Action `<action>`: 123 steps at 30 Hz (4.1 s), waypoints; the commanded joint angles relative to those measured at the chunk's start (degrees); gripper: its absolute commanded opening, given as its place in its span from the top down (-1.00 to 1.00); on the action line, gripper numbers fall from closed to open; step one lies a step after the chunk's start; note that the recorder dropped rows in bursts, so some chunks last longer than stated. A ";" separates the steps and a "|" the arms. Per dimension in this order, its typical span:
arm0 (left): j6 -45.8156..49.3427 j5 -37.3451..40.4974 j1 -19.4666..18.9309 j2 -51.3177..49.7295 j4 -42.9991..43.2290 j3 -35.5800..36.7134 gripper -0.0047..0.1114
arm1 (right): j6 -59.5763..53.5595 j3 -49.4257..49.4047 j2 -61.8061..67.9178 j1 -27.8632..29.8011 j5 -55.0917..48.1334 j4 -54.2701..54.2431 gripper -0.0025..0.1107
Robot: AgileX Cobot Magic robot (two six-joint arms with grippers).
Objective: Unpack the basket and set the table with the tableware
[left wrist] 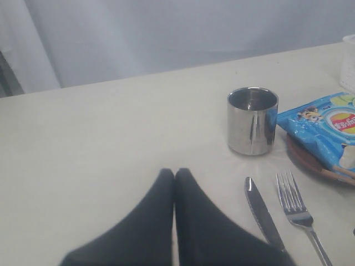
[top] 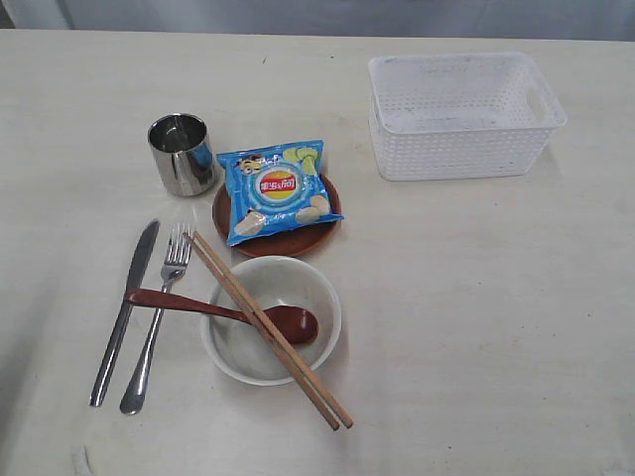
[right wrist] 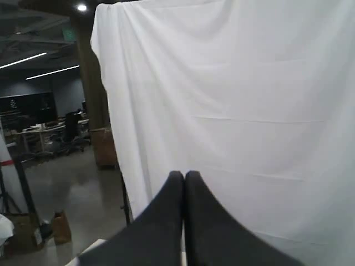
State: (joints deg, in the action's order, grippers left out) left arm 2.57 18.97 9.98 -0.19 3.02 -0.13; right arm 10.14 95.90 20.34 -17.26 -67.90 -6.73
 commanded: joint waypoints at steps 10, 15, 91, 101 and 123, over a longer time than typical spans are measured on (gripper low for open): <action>-0.02 -0.37 -0.14 0.19 -0.08 0.13 0.92 | -0.52 -0.07 -8.60 7.12 2.61 1.08 0.96; -0.02 -0.37 -0.14 0.19 -0.08 0.13 0.92 | -0.52 -0.44 -10.61 8.48 3.26 1.24 0.96; -0.02 -0.13 -0.14 0.19 -0.08 0.13 0.92 | -13.90 -95.90 -20.34 12.50 62.09 11.33 0.96; -0.02 -0.13 -0.14 0.19 -0.08 0.13 0.92 | -13.82 -95.90 -20.34 12.50 50.62 11.33 0.96; -0.02 -0.13 -0.14 0.19 -0.08 0.13 0.92 | -12.91 -95.90 -20.34 12.50 49.73 11.11 0.96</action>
State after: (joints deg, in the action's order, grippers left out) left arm 2.57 19.10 9.98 -0.19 3.02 -0.13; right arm -2.86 0.17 0.33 -5.11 -18.28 3.96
